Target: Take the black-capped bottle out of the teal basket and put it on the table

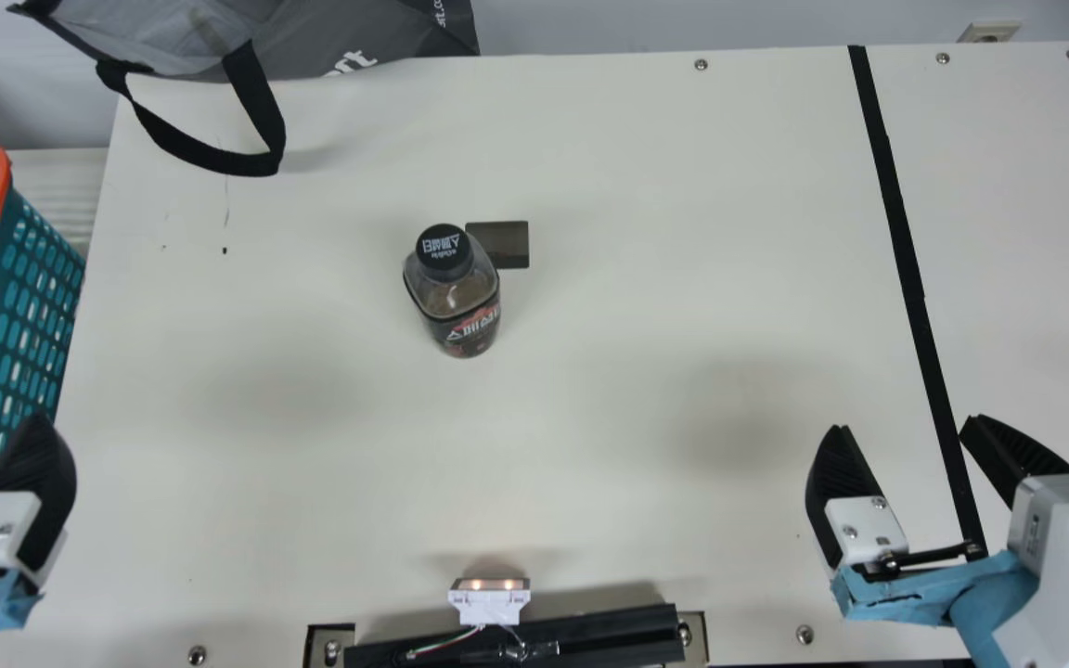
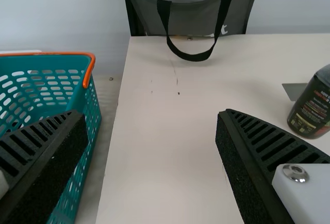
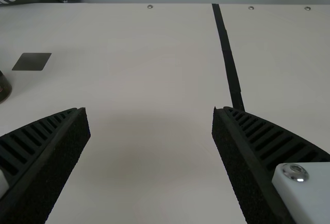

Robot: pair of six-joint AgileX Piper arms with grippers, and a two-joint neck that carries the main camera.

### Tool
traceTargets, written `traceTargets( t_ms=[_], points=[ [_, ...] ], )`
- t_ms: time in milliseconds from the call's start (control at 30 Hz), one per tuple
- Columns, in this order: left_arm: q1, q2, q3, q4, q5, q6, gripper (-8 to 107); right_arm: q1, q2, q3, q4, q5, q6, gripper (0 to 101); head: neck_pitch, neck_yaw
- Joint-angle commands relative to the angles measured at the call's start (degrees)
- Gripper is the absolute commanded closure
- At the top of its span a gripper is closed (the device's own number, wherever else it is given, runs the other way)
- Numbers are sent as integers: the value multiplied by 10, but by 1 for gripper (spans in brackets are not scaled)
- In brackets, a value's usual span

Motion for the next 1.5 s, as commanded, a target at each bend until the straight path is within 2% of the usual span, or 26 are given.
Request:
traceTargets(
  t_ms=[0, 300, 333, 433, 1467],
  points=[
    [18, -8, -1, -27, 10, 31, -8, 0, 0, 0, 0, 0, 0, 10, -2, 5],
    [95, -45, -8, -120, 54, 130, -8, 0, 0, 0, 0, -1, 0, 10, -2, 5],
    [81, -41, -8, -101, 48, 107, -8, 0, 0, 0, 0, -1, 0, 10, -2, 5],
    [95, -45, -8, -119, 54, 129, -8, 0, 0, 0, 0, -1, 0, 10, -2, 5],
    [95, -45, -8, -119, 55, 130, -8, 0, 0, 0, 0, -1, 0, 10, -2, 5]
  ],
)
